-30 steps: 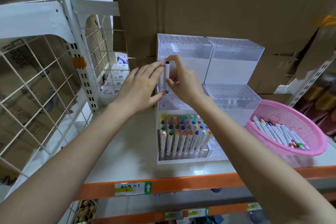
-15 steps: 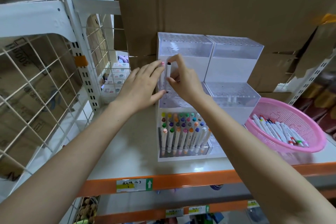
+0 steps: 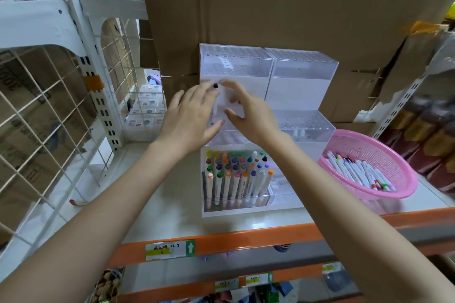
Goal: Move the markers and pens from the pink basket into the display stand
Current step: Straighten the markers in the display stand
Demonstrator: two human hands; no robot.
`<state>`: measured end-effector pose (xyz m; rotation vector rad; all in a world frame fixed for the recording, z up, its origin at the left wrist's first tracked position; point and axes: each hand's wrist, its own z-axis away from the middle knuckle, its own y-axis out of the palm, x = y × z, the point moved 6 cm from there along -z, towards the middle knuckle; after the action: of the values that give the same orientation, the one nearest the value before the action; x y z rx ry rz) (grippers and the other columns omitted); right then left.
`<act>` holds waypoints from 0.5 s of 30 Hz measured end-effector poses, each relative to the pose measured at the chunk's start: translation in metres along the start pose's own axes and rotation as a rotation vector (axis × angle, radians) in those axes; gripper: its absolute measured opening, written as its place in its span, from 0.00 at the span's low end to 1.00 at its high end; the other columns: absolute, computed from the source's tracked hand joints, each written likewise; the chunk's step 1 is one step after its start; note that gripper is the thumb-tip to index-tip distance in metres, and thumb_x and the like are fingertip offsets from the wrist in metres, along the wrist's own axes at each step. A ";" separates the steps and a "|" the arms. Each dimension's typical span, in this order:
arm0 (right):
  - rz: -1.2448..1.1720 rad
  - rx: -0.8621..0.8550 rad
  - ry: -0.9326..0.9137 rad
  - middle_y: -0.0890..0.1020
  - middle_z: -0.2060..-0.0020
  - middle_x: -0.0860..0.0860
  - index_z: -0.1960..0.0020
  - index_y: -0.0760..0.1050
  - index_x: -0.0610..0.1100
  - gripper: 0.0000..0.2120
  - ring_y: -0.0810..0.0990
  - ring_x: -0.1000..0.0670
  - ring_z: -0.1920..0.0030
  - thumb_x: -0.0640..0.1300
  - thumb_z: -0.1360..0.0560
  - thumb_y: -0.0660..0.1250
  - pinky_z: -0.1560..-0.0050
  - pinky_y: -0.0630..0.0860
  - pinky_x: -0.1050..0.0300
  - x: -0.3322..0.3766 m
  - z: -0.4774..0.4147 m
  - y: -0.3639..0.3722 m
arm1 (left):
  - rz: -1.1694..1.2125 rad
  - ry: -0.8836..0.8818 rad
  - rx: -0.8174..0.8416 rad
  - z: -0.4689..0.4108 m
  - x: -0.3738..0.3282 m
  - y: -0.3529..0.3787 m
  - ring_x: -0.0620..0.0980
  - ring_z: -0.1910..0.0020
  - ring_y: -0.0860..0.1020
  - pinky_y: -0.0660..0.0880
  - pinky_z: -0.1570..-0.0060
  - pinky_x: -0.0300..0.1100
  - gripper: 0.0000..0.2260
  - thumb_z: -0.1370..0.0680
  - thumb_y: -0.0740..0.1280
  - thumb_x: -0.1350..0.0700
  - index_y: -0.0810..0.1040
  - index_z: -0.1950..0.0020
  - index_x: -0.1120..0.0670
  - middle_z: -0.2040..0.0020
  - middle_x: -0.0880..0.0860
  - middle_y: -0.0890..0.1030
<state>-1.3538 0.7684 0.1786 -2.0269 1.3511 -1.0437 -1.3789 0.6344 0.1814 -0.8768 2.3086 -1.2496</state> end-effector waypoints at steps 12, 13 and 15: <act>0.207 0.008 0.126 0.76 0.35 0.48 0.28 0.68 0.49 0.22 0.74 0.43 0.37 0.49 0.22 0.64 0.46 0.72 0.51 -0.087 0.064 -0.073 | 0.028 0.166 0.084 -0.023 -0.117 0.037 0.57 0.33 0.70 0.64 0.34 0.53 0.27 0.24 0.65 0.45 0.68 0.30 0.57 0.30 0.56 0.70; 0.214 0.000 0.146 0.76 0.35 0.48 0.29 0.69 0.49 0.22 0.74 0.43 0.37 0.49 0.22 0.64 0.44 0.72 0.52 -0.096 0.072 -0.080 | 0.027 0.183 0.089 -0.027 -0.130 0.041 0.57 0.35 0.71 0.65 0.36 0.53 0.26 0.24 0.65 0.44 0.70 0.31 0.58 0.32 0.56 0.71; 0.223 -0.019 0.174 0.76 0.36 0.48 0.29 0.69 0.48 0.22 0.74 0.43 0.38 0.47 0.23 0.65 0.42 0.71 0.52 -0.114 0.090 -0.095 | 0.016 0.210 0.106 -0.034 -0.158 0.049 0.57 0.36 0.72 0.65 0.36 0.54 0.26 0.25 0.65 0.44 0.70 0.32 0.57 0.33 0.56 0.72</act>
<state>-1.2544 0.9090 0.1586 -1.7814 1.6383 -1.1283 -1.2990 0.7815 0.1629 -0.7197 2.3759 -1.5064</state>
